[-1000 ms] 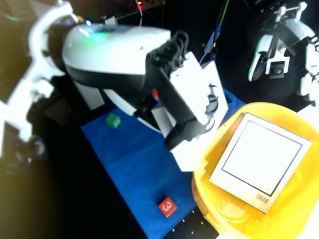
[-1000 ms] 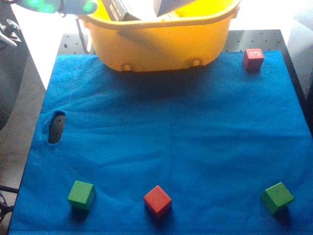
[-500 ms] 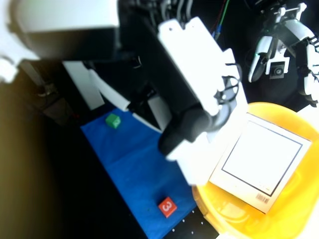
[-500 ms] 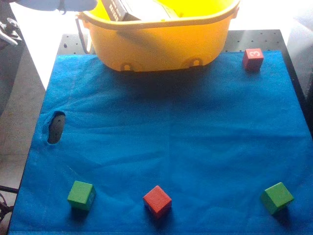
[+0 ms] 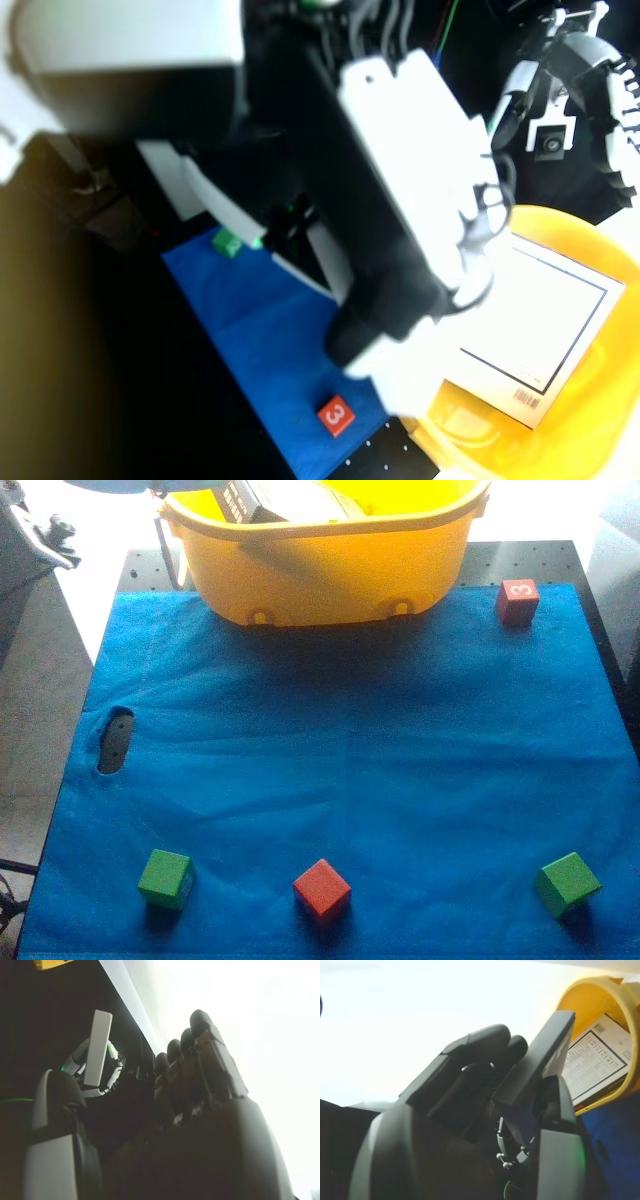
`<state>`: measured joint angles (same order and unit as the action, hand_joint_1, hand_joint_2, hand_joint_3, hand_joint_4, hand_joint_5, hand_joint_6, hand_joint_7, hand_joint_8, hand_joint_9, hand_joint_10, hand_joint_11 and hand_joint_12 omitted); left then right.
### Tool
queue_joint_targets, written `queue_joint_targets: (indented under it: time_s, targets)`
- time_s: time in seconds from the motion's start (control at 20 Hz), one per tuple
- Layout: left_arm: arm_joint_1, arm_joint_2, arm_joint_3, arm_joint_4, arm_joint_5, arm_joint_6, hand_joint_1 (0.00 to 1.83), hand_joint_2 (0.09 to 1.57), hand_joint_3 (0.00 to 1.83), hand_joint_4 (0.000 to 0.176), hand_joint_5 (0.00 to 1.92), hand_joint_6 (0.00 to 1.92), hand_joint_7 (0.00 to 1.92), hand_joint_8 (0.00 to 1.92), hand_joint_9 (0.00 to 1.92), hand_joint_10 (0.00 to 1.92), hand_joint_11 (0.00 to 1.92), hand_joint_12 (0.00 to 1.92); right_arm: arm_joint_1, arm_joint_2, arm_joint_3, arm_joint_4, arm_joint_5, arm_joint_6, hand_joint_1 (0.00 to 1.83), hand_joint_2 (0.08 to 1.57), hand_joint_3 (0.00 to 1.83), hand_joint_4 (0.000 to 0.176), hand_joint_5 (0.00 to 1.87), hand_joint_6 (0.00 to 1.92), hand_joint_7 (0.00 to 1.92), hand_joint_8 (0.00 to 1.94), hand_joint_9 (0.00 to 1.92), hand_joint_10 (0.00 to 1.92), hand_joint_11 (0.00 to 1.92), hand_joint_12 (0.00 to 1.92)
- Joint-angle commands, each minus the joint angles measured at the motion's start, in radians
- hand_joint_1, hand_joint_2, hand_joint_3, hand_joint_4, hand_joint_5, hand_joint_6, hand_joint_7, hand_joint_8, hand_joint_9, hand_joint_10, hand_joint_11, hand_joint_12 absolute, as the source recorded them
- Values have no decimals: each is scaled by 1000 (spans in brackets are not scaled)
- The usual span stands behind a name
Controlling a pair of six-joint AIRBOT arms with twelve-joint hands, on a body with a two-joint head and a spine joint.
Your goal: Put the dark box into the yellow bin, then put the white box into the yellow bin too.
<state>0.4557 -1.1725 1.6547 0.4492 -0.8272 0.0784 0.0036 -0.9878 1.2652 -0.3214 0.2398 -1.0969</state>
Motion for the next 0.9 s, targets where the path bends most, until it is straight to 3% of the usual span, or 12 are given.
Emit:
queue_joint_targets:
  time_s: [0.0,0.05,0.1,0.2,0.25,0.3,0.35,0.4,0.45,0.5,0.65,0.85]
  targets:
    - [-15,-4,-1,-53,-116,-10,911,1008,0,0,326,2,347,2,338,5,369,5,11,-6,9,15,114,-8,1262,1092,1,0,1011,759,1071,1041,1078,859,845,1485]
    - [-15,-10,-1,-53,-125,-13,914,1009,0,0,318,0,340,0,330,1,364,3,-3,-21,27,32,114,-8,1270,1090,1,0,1065,636,1041,1127,945,1181,770,1680]
    - [-15,-13,-1,-53,-128,-15,949,997,0,0,331,5,348,4,332,2,369,5,-12,-33,39,36,114,-9,1196,1075,6,0,1067,781,941,1232,871,1561,807,1873]
    - [-15,-18,-2,-53,-135,-15,991,997,0,0,367,17,372,11,355,10,386,11,-42,-62,72,65,114,-9,1240,1114,0,0,1122,618,880,1297,618,1346,330,1828]
    - [-15,-21,-2,-53,-137,-16,997,996,0,0,377,8,379,5,360,5,388,10,-53,-72,84,75,115,-9,1238,1116,0,0,1129,618,868,1298,587,1305,249,1841]
    - [-15,-25,-2,-53,-141,-16,993,985,0,0,403,14,393,8,366,5,386,9,-69,-90,103,90,115,-9,1166,1095,0,0,1052,827,685,1109,506,1320,288,1797]
    - [-15,-29,-2,-53,-144,-16,1006,983,0,0,408,13,398,8,369,5,387,8,-87,-107,121,104,115,-9,1087,1037,0,0,815,326,748,631,659,892,496,1442]
    - [-15,-31,-2,-53,-145,-16,1005,986,0,0,393,5,380,1,348,0,361,1,-96,-115,128,107,115,-9,961,973,0,28,528,78,679,218,690,361,491,914]
    - [-15,-34,-2,-53,-147,-16,1022,971,0,0,407,9,384,3,351,3,368,5,-105,-122,131,107,115,-9,863,924,0,129,306,15,483,43,524,86,346,529]
    - [-15,-36,-3,-53,-149,-16,1035,960,0,0,414,10,392,6,357,5,371,6,-111,-130,134,107,115,-9,811,894,1,167,209,2,383,8,433,16,300,300]
    - [-14,-37,-3,-52,-147,-17,1052,961,0,0,422,9,395,7,368,8,380,9,-118,-143,134,107,115,-9,699,833,0,176,12,0,101,0,69,0,7,13]
    - [-12,-37,-2,-52,-146,-19,1013,948,0,0,419,5,416,11,389,13,400,16,-118,-135,121,107,115,-9,685,783,0,176,0,0,19,0,0,0,0,0]
